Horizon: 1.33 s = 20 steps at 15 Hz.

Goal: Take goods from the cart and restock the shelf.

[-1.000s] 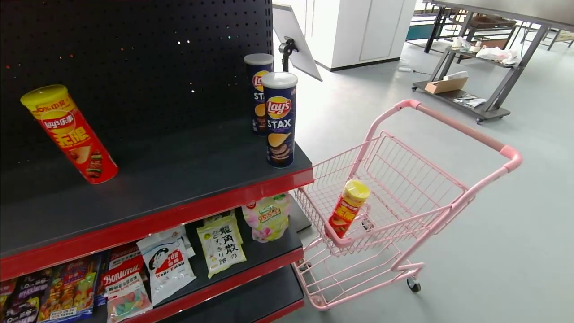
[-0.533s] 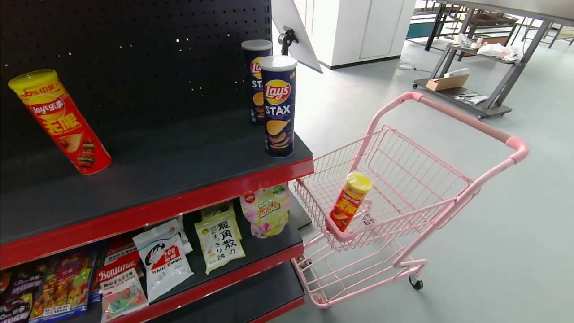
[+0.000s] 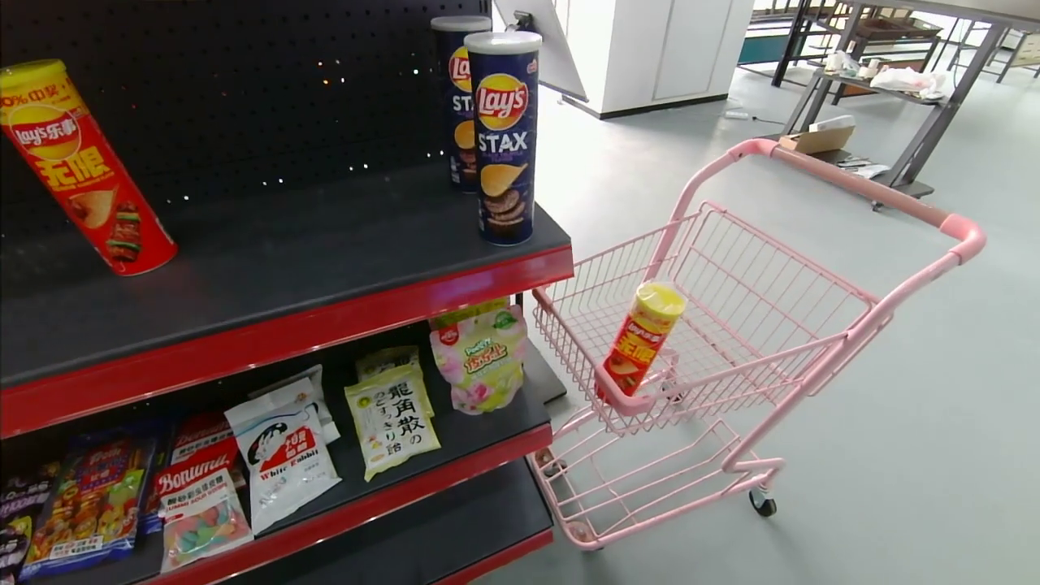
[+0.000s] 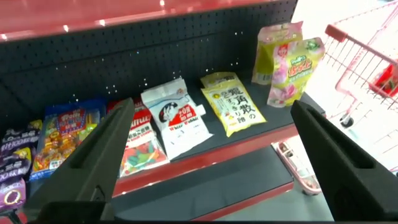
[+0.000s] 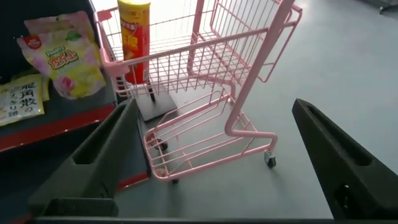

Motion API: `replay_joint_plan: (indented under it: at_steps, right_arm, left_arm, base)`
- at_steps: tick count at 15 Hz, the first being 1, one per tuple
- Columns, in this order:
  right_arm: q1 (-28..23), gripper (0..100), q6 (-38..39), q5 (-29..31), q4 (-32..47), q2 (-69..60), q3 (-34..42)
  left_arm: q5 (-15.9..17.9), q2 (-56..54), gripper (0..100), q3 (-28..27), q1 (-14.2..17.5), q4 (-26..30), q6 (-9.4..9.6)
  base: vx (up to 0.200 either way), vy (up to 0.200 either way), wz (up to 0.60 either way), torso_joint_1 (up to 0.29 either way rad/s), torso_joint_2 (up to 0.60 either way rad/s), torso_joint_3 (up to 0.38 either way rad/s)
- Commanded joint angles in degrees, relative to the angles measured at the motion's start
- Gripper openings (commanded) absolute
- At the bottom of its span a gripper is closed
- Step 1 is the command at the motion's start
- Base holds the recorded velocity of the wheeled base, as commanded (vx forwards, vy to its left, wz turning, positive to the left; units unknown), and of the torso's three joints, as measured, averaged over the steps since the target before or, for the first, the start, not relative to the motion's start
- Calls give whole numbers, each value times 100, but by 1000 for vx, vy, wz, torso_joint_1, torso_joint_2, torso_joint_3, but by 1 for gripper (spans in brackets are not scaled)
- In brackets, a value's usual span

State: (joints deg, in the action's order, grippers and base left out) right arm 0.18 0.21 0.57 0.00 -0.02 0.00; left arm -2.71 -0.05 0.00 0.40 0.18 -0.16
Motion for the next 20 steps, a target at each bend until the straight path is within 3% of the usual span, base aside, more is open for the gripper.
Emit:
replay_joint_plan:
  at_steps: [1,6,10,11,13,14,15,17,18,20]
  right_arm:
    - [-1,100,-12,-5,0,2,0]
    - [-1,100,-30,-13,0,2,0]
    - [8,100,-21,-277,-53,38,-79]
    - [157,100,252,-699,-26,1092,-1116]
    - [193,100,1157,-681,-202,3500,-3146]
    - [254,100,805,-778,-246,4327,-3586]
    - [316,100,577,-840,-281,4854,-3744]
    - [509,100,586,-936,-1169,6550,-3981]
    - [606,100,682,-1358,-1942,7464,-3973]
    - [606,100,612,-1956,-2769,8625,-4122]
  left_arm:
    - [-2,5,100,0,4,-1,-2]
    - [-2,5,100,0,4,-1,-2]
    - [-2,5,100,0,4,-1,-2]
    - [-2,5,100,0,-5,-1,-2]
    - [-2,5,100,0,4,-1,-2]
    - [-2,5,100,0,4,-1,-2]
    - [-2,5,100,0,4,-1,-2]
    - [-2,5,100,0,4,-1,-2]
    - [-2,5,100,0,4,-1,-2]
    - [-2,5,100,0,4,-1,-2]
  base:
    - [0,0,0,-173,544,359]
    - [0,0,0,-142,500,356]
    - [0,0,0,-29,118,94]
    - [0,0,0,0,0,0]
    - [0,0,0,0,0,0]
    - [0,0,0,0,0,0]
    - [0,0,0,0,0,0]
    - [0,0,0,0,0,0]
    - [0,0,0,0,0,0]
    - [0,0,0,0,0,0]
